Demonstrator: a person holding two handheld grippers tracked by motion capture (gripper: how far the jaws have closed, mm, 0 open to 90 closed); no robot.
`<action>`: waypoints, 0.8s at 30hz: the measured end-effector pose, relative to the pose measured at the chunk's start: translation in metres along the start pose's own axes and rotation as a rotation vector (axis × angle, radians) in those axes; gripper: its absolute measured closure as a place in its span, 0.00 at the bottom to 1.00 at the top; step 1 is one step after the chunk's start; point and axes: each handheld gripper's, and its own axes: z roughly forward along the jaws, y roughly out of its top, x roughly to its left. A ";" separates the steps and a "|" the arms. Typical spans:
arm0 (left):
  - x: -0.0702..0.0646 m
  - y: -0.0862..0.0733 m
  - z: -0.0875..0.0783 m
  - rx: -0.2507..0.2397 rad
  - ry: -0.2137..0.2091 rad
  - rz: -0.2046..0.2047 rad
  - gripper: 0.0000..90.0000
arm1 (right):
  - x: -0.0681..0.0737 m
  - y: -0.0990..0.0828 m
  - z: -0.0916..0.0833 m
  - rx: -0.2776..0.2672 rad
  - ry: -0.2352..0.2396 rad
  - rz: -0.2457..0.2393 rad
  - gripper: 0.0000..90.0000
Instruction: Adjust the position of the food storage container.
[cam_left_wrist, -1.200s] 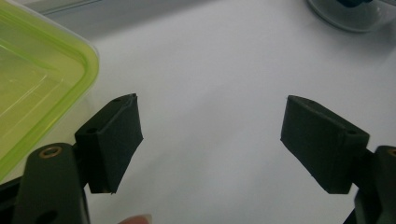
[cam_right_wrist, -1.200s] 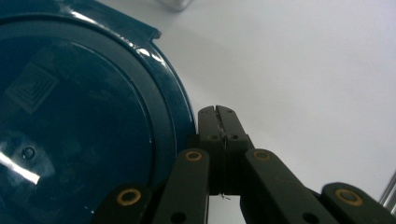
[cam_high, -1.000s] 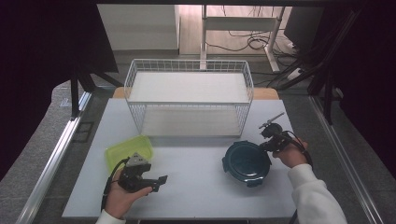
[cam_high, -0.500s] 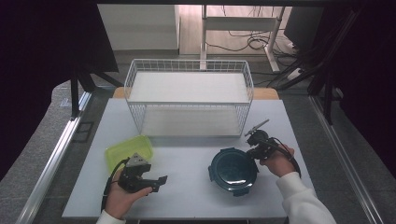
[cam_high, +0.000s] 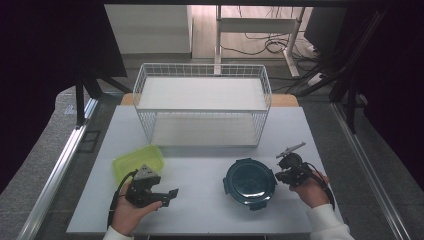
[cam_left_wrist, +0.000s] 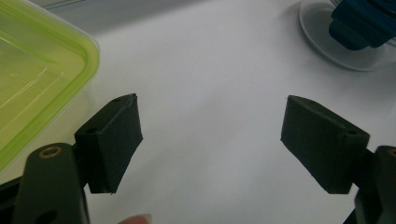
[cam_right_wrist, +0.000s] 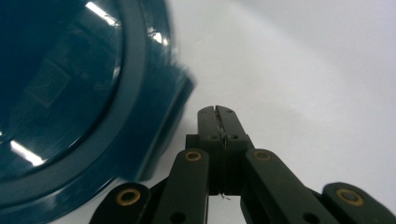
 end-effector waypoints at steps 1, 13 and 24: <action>0.000 0.000 0.001 0.000 0.000 -0.001 0.22 | 0.002 -0.002 0.000 -0.007 0.015 0.000 0.99; 0.003 0.000 0.001 0.002 0.005 -0.006 0.22 | 0.014 0.001 -0.002 -0.011 -0.013 -0.014 0.99; 0.004 0.000 0.000 -0.002 0.008 -0.011 0.22 | 0.052 0.012 0.008 -0.015 0.046 -0.108 0.99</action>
